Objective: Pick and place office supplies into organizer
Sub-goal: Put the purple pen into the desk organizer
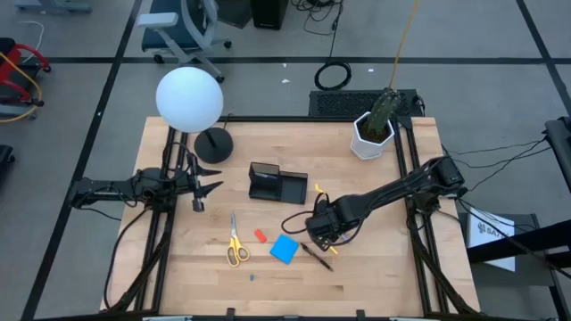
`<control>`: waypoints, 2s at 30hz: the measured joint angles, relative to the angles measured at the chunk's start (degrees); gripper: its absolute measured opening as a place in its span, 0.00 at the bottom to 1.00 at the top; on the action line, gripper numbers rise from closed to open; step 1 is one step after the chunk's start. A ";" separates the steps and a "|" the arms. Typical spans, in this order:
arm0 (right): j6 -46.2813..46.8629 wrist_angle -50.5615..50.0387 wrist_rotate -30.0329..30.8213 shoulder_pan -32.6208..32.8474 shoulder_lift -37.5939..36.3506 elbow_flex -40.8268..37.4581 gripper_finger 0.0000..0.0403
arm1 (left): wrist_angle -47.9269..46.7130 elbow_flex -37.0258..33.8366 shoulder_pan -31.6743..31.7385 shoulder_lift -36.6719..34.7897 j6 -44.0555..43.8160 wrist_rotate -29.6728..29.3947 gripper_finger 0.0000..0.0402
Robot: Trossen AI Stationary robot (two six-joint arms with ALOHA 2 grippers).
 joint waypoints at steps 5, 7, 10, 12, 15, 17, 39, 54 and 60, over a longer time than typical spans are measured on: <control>0.80 -0.59 0.06 -0.02 0.68 -0.09 0.35 | 0.02 0.00 0.01 0.00 0.01 -0.01 0.38; 1.33 -0.43 0.09 -0.02 0.71 -0.09 0.35 | 0.02 0.00 0.00 -0.02 0.08 -0.01 0.38; 1.51 -0.60 0.26 0.00 0.71 -0.09 0.35 | 0.00 0.00 0.00 0.00 0.00 -0.01 0.38; 1.68 -0.59 0.23 0.00 0.71 -0.09 0.35 | 0.01 0.00 0.01 -0.01 0.09 -0.01 0.38; 1.64 -1.42 0.30 0.07 0.71 -0.09 0.35 | 0.00 0.00 0.02 0.00 0.00 -0.01 0.38; 1.60 -1.83 0.98 0.07 0.69 -0.32 0.35 | 0.02 0.00 0.00 -0.02 0.06 -0.01 0.38; 2.73 -0.91 3.62 0.63 0.77 -3.06 0.35 | 0.02 0.00 0.00 0.00 0.07 0.01 0.38; -5.22 5.92 3.42 -5.69 1.89 -3.06 0.35 | 0.01 0.00 0.01 -0.01 0.07 0.00 0.38; -8.09 8.19 3.21 -6.71 3.97 -3.08 0.35 | 0.02 0.00 0.02 0.00 0.07 -0.01 0.38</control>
